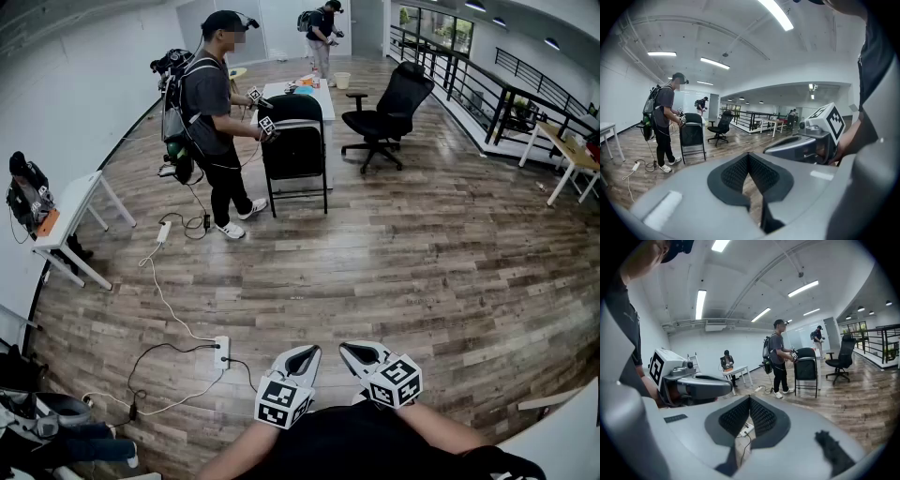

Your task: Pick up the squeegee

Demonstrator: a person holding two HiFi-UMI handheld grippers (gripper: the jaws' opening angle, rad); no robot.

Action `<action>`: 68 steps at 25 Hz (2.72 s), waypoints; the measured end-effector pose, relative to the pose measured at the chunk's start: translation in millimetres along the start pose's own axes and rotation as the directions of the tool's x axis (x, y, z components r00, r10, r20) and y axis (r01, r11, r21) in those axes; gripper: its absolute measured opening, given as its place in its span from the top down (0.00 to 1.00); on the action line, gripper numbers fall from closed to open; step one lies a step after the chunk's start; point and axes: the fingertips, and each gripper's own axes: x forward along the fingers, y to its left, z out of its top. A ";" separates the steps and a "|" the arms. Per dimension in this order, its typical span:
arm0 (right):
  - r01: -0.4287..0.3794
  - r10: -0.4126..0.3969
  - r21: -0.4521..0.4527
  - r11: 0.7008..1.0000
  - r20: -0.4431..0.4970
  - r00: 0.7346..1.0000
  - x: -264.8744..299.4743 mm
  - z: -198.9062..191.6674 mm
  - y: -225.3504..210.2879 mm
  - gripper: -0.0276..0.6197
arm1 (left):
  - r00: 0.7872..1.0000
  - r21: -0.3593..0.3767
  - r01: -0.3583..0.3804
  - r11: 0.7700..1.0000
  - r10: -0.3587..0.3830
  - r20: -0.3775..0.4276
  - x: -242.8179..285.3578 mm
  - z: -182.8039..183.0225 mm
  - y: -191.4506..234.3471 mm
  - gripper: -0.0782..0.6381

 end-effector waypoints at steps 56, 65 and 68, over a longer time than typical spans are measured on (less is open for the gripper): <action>0.572 -0.581 0.143 0.808 0.031 0.813 -247.0 -124.8 129.2 0.95 | 0.842 0.150 0.540 0.828 -0.530 -0.104 -77.4 -75.4 -244.8 0.88; 0.584 -0.604 0.200 0.787 0.053 0.796 -307.1 -167.2 175.1 0.95 | 0.821 0.157 0.570 0.806 -0.551 -0.149 -118.8 -112.8 -312.9 0.88; 0.592 -0.614 0.213 0.778 0.057 0.787 -325.3 -184.3 194.6 0.95 | 0.817 0.175 0.576 0.798 -0.557 -0.147 -133.4 -118.4 -335.0 0.88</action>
